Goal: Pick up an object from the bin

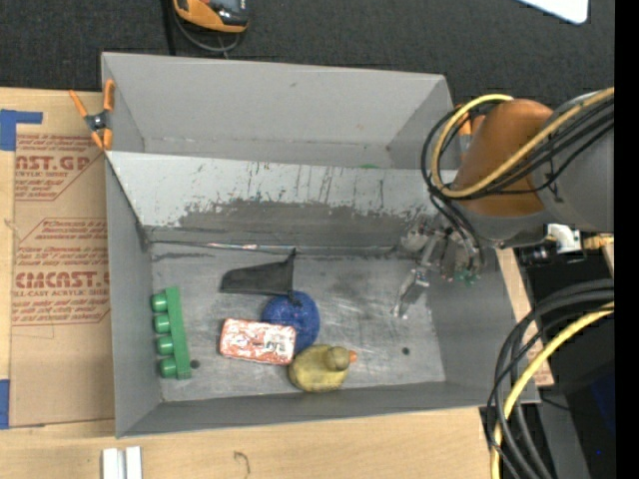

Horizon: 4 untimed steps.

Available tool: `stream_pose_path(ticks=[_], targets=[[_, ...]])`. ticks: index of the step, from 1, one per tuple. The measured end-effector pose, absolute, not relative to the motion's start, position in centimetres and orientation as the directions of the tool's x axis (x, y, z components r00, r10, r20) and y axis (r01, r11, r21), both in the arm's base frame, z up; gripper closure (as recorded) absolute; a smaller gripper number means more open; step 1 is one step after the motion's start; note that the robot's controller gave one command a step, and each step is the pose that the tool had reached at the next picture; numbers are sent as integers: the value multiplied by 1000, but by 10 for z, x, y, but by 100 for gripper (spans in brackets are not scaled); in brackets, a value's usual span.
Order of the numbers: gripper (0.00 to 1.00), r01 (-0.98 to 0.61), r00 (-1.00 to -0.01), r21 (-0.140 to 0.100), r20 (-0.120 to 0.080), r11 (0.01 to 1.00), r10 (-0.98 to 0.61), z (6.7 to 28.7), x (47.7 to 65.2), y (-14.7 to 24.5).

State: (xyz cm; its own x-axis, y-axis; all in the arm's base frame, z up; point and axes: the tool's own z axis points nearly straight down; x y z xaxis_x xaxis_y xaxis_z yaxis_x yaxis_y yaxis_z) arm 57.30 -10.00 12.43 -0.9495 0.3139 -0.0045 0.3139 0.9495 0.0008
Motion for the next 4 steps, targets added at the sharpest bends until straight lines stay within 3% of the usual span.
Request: stream_pose_path(ticks=[1,2,3,4], targets=[[0,313,-950,0,-2,950,313,123,572,-100],[0,257,-967,-1,-1,967,257,128,569,-53],[0,20,-1000,1,-1,1000,20,138,531,-33],[0,-177,-984,0,-1,984,-177,128,512,-3]])
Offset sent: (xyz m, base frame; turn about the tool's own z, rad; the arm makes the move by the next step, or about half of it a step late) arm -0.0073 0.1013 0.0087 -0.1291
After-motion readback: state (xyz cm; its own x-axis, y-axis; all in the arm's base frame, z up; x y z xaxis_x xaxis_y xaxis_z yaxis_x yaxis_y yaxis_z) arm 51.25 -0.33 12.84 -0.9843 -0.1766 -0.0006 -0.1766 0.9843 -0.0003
